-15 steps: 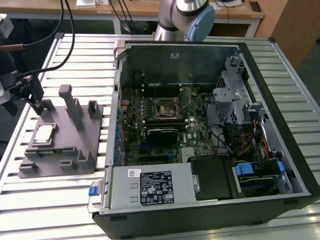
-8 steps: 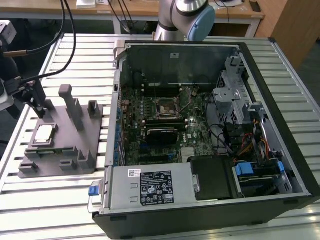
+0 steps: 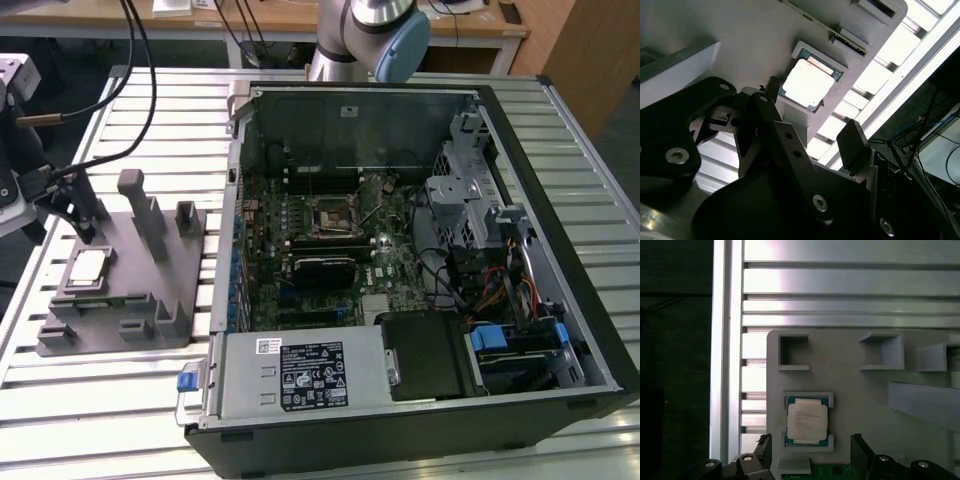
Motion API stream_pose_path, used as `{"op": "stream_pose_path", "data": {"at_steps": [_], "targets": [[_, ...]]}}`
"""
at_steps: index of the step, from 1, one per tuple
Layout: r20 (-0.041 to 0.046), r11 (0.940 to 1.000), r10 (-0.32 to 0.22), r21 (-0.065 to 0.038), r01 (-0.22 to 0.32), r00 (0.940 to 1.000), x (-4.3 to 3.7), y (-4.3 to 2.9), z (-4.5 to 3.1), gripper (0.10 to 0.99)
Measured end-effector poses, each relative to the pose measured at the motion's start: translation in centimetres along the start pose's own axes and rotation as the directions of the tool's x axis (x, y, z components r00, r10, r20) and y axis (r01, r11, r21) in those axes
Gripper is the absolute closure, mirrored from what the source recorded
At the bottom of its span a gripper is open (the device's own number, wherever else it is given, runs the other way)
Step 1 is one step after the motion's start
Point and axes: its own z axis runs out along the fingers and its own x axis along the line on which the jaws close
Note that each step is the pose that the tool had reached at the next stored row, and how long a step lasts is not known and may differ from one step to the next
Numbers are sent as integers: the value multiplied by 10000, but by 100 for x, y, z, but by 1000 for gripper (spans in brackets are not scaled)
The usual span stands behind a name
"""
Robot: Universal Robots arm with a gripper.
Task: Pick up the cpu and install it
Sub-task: 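Pick up the cpu and move it towards the insertion slot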
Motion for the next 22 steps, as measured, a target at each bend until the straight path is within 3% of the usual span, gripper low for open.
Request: {"op": "stream_pose_path", "data": {"at_steps": [22], "targets": [[0, 10000, -1, 0, 1, 10000, -9, -19, 383, 361]]}}
